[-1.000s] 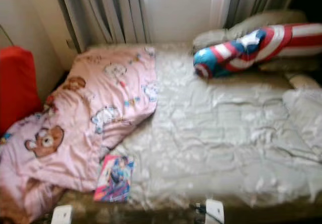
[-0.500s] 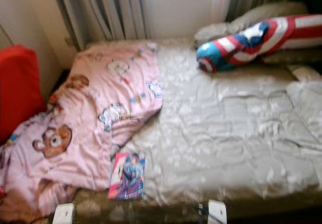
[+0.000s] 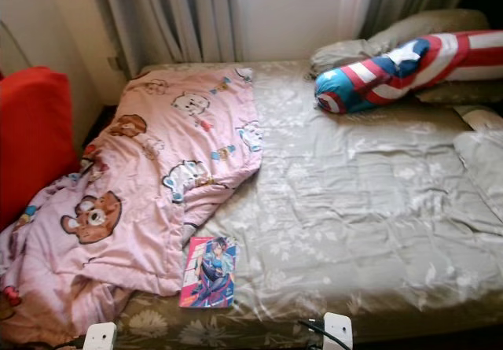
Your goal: Clean up the room
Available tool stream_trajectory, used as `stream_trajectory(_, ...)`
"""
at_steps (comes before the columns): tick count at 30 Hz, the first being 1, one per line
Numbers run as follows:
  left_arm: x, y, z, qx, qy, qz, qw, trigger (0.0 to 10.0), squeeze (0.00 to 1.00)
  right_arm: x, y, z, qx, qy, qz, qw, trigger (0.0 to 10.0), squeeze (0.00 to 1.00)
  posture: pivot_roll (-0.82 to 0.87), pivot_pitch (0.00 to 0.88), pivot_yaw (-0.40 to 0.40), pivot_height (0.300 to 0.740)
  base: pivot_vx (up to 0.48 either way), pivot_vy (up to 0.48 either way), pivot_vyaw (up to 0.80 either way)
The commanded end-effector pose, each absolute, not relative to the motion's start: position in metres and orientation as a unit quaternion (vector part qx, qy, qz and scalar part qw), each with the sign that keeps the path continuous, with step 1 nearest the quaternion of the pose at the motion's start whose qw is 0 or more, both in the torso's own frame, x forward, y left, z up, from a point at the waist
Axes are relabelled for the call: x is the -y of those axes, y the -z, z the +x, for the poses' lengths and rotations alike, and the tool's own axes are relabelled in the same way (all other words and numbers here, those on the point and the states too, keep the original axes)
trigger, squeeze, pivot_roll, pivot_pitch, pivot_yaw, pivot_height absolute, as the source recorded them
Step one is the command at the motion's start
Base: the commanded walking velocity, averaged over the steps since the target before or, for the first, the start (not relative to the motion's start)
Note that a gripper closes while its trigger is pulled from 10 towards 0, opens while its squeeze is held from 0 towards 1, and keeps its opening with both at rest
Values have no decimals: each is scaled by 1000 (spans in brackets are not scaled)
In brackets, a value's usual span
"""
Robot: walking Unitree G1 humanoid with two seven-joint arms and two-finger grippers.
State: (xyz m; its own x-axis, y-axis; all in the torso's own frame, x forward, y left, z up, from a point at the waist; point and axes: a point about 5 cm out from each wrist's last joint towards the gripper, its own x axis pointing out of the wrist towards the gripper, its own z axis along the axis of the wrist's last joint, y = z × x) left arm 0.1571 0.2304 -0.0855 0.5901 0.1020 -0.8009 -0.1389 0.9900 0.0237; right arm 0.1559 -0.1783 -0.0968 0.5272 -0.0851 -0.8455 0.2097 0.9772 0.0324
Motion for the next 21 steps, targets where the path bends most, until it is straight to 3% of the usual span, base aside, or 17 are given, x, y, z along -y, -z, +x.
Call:
stream_trajectory(1,-231,87,154,-452,-72,-22,889,10000,0,179,97,155,-480,85,63,871,10000,0,-3,8,35,740,0,390,0)
stream_trajectory(4,-231,87,154,-451,-72,-23,889,10000,0,179,97,155,-480,85,63,871,10000,0,-2,8,35,740,0,390,0)
stream_trajectory(11,-231,87,154,-452,-72,-23,889,10000,0,179,97,155,-480,83,62,871,10000,0,-2,7,34,740,0,0,0)
stream_trajectory(21,-231,87,154,-451,-72,-23,889,10000,0,179,97,156,-479,84,62,872,10000,0,-1,6,36,740,0,391,0)
